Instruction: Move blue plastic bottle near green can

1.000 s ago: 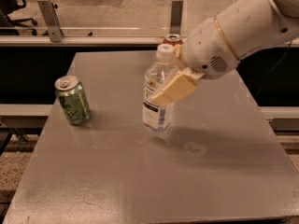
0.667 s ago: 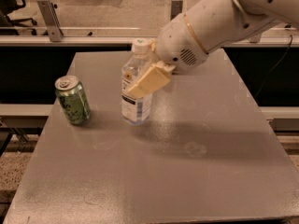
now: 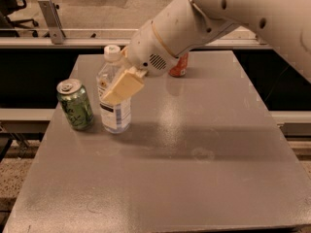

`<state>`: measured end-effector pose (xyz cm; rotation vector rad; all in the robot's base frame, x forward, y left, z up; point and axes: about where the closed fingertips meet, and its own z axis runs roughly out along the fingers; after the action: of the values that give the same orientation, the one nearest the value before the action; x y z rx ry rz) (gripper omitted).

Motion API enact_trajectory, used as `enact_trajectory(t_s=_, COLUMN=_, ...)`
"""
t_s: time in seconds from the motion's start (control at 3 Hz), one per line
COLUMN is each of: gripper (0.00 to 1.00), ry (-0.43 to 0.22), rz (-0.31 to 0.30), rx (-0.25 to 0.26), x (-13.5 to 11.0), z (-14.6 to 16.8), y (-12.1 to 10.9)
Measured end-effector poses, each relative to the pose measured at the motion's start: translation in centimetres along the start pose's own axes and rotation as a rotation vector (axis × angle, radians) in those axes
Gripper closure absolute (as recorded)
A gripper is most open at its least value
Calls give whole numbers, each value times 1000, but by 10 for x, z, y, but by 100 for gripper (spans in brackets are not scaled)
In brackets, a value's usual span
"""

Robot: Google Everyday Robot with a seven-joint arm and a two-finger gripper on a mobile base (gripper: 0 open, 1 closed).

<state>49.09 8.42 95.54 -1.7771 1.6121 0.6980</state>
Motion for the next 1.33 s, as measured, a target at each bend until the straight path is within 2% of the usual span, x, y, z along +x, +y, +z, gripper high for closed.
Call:
enact_trajectory(t_s=1.0, gripper=32, ry=62, rz=-41, rx=-25, x=-2, z=38, y=-3)
enact_trajectory(t_s=1.33, gripper=0, ry=69, rz=-51, rx=-30, x=-2, z=45, y=-2)
